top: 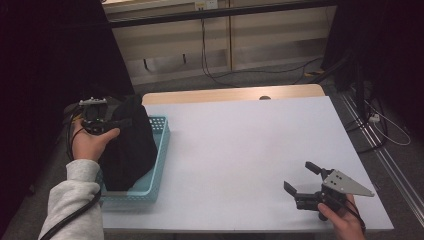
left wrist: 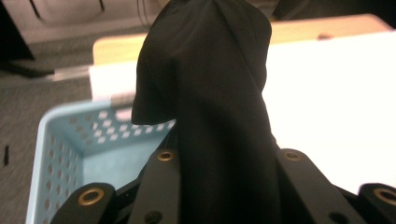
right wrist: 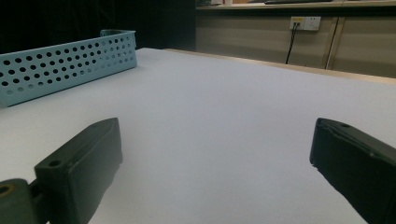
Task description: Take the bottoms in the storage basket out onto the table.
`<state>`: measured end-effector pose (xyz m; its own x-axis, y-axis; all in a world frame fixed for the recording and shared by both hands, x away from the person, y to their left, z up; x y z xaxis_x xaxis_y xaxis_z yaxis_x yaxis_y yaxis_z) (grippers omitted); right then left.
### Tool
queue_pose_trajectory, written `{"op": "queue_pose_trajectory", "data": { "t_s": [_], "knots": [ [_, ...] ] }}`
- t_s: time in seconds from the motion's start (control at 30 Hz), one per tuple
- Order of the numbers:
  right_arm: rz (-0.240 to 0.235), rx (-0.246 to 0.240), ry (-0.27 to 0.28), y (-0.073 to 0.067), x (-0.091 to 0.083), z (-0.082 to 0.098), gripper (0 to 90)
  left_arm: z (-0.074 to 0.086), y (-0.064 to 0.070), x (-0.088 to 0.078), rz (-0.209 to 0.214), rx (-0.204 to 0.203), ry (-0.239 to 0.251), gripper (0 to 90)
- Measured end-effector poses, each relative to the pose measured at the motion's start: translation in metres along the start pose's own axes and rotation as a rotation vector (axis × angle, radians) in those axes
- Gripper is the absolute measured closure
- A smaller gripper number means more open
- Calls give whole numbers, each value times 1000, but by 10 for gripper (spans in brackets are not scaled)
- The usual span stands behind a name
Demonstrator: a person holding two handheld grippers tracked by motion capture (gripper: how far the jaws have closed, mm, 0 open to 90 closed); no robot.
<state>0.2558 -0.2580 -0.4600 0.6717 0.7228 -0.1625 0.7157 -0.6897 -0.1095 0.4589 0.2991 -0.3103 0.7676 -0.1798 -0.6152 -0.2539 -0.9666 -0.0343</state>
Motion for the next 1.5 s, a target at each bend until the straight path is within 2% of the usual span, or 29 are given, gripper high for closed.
{"op": "queue_pose_trajectory", "data": {
  "t_s": [0.07, 0.13, 0.17, 0.33, 0.37, 0.47, 0.57, 0.67, 0.83, 0.87, 0.9, 0.93, 1.13, 1.17, 1.2, 1.23, 1.27, 1.3, 1.37, 1.4, 1.43, 1.47, 1.5],
  "knots": [
    [-1, 1, 0, 0, 0, 0, 17, -7, 4, -5, 19, -17, 32, 725],
    [0, 0, 1, 0, 0, 0, 17, -14, 8, -9, 22, -18, 43, 725],
    [1, 0, 1, 0, 0, 0, 18, -17, 9, -10, 28, -33, 52, 725],
    [-1, 0, -2, 0, 0, 0, 18, -37, 16, -21, 46, -41, 92, 725],
    [-2, -2, -3, 1, 0, 1, 17, -37, 16, -21, 46, -41, 92, 725],
    [-2, -3, -4, 0, 0, 0, 18, -56, 26, -29, 67, -45, 130, 724],
    [-2, -4, -4, 1, 1, 1, 18, -64, 32, -33, 79, -52, 150, 724],
    [-2, -4, -3, 1, 1, 1, 17, -76, 48, -38, 125, -76, 186, 724],
    [-3, -2, -1, 0, 1, 0, 18, -87, 79, -36, 190, -75, 203, 723],
    [-3, -2, -1, 0, 1, 1, 18, -88, 86, -34, 200, -63, 200, 723],
    [-3, -2, -1, 0, 1, 1, 18, -88, 86, -34, 200, -63, 200, 723],
    [-5, -2, -2, 0, 1, 1, 17, -89, 102, -31, 228, -51, 202, 723],
    [-5, 0, -2, 1, 1, 1, 17, -90, 147, -21, 300, -8, 189, 722],
    [-5, 0, -2, 1, 1, 1, 17, -90, 147, -21, 300, -8, 189, 722],
    [-6, -1, -2, 1, 1, 1, 18, -90, 159, -18, 326, -13, 185, 723],
    [-6, -1, -2, 1, 1, 1, 18, -90, 159, -18, 326, -13, 185, 722],
    [-7, 0, -2, 1, 1, 1, 17, -90, 171, -15, 357, -14, 179, 722],
    [-8, 0, -3, 1, 1, 1, 18, -90, 178, -14, 367, -12, 180, 722],
    [-9, -1, -4, 1, 1, 1, 18, -90, 183, -13, 377, -9, 179, 722],
    [-10, -2, -4, 1, 1, 1, 18, -91, 195, -12, 394, 4, 182, 722],
    [-11, -2, -4, 0, 1, 1, 17, -91, 195, -12, 394, 4, 182, 722],
    [-10, -2, -5, 1, 1, 1, 17, -91, 206, -11, 416, 14, 182, 722],
    [-10, -2, -5, 1, 1, 1, 17, -91, 206, -11, 416, 14, 182, 721]
  ]
}}
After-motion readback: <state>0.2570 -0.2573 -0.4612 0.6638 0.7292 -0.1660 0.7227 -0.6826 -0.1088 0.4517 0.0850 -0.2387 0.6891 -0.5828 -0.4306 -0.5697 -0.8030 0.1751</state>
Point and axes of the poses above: each handheld gripper's, and its own axes: x roughly forward along the jaws, z roughly out of its underside, y roughly to its right, the point moved 1 cm from there along x, roughly forward along the jaws, and after that the axes turned 15 degrees about -z, right-handed, at the moved point
